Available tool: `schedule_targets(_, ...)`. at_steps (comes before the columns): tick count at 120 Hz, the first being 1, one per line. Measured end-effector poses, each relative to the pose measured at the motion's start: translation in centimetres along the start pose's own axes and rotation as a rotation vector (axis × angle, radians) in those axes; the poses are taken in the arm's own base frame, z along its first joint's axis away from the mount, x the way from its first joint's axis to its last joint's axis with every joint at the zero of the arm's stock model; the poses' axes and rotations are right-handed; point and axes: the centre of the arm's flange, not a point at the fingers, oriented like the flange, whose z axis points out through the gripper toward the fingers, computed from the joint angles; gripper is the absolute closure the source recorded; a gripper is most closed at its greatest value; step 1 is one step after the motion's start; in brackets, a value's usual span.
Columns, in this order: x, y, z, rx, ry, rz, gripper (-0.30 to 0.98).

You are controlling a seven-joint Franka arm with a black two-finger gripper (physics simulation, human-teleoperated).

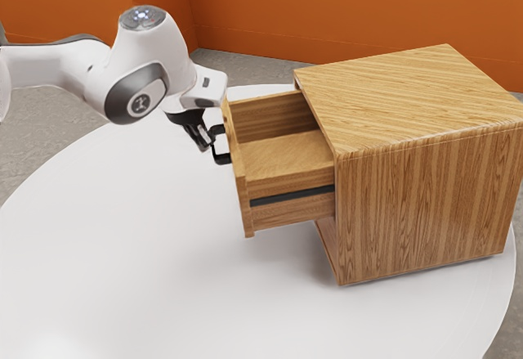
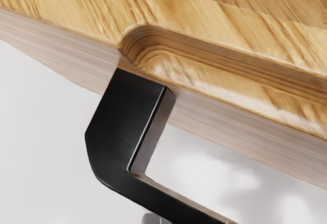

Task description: Push the drawer handle with one arm to close the drawer

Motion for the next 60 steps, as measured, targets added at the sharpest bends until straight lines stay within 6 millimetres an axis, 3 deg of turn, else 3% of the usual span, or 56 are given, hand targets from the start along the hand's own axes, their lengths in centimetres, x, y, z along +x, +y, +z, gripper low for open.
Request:
schedule_targets(31, 1.5, 2.2, -0.1, 0.008, 0.057, 0.035, 0.78)
schedule_targets(60, 2.6, 3.1, 0.1, 0.025, 0.116, 0.042, 0.79)
